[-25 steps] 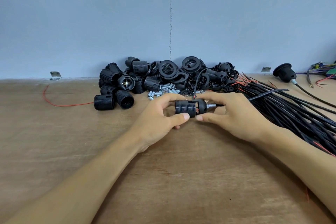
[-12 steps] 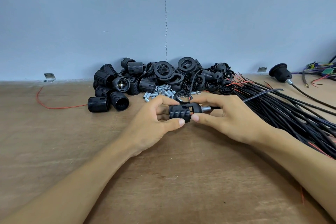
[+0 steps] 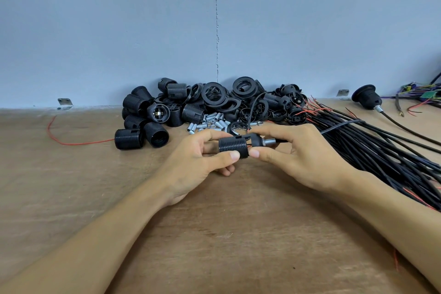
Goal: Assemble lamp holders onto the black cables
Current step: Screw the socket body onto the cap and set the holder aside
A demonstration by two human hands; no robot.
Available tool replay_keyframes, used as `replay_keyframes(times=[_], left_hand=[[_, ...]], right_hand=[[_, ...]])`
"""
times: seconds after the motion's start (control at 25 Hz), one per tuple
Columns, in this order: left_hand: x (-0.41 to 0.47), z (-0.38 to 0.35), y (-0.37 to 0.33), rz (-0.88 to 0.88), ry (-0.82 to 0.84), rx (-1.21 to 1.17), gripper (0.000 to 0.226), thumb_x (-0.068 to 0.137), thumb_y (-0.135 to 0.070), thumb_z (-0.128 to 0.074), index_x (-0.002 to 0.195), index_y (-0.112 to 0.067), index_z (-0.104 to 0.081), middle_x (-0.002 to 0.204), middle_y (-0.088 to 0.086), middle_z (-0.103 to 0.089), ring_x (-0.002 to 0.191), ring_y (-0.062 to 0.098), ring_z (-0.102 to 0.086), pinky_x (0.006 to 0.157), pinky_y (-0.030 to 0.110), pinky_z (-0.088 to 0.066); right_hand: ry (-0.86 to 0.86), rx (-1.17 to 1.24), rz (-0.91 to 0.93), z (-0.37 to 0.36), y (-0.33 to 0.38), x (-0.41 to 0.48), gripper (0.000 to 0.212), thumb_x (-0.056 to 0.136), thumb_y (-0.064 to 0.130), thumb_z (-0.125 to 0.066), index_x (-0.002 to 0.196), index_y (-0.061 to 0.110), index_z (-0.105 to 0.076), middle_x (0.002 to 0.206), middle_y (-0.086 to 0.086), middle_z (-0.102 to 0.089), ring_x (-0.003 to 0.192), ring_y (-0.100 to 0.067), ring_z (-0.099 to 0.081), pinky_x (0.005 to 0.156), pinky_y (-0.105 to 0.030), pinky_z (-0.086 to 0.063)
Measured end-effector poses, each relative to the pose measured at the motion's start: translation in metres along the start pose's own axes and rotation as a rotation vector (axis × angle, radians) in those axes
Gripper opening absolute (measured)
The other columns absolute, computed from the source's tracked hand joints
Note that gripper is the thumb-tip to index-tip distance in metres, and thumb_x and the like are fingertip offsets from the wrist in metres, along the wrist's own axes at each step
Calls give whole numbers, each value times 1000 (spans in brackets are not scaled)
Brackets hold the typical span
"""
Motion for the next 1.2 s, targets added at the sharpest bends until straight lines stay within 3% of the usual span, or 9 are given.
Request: replay_keyframes(times=[0.12,0.32,0.52,0.68,0.84,1.04,1.2], left_hand=[[-1,-1,-2,-5,-2,23,31,88,-3,-73,117,-10,-65,86,6,-76,71,18,-69,68,24,-57],[-2,-1,-2,8,4,72,31,89,-4,-73,119,-6,-67,95,14,-75,73,19,-68,70,25,-57],[-3,0,-4,-16,7,113,29,89,-4,-73,118,-9,-71,95,17,-75,71,17,-67,68,25,-57],[-2,-2,-4,-22,8,138,22,96,-19,-68,116,-13,-72,99,13,-74,70,19,-64,65,29,-54],[2,-2,0,19,-5,121,22,100,-24,-62,113,-8,-70,87,10,-72,66,17,-62,59,25,-51],[1,-1,-2,-1,17,196,22,99,-24,-64,115,-12,-72,88,21,-69,70,20,-64,67,29,-53],[-2,-3,-3,-23,26,256,21,98,-24,-65,116,-15,-71,78,6,-68,65,10,-64,66,21,-53]], right_hand=[[-8,-13,8,0,1,0,38,89,45,-67,123,29,-70,109,0,-72,81,-34,-70,76,-47,-55],[60,-35,35,-5,1,1,35,92,42,-65,124,27,-69,115,7,-70,108,-16,-64,89,-42,-52],[88,-32,63,-9,3,1,30,94,38,-63,119,24,-71,112,6,-69,112,-18,-61,94,-43,-48],[124,-23,56,-11,4,1,26,101,34,-53,115,20,-70,104,-1,-68,105,-21,-60,88,-47,-49],[185,-83,65,-13,3,3,28,103,29,-46,120,19,-66,110,-3,-67,111,-23,-58,95,-46,-44],[194,-134,127,-16,4,3,21,103,31,-49,111,23,-66,110,-1,-65,109,-24,-57,94,-48,-45],[181,-126,210,-18,13,2,21,103,29,-48,110,21,-66,107,5,-65,104,-22,-58,88,-47,-46]])
Point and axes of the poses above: each hand's wrist, its own x-axis towards the middle knuckle, its own z-axis out of the back of the hand, y = z × x, the point moved 8 cm from there along x, towards the middle knuckle
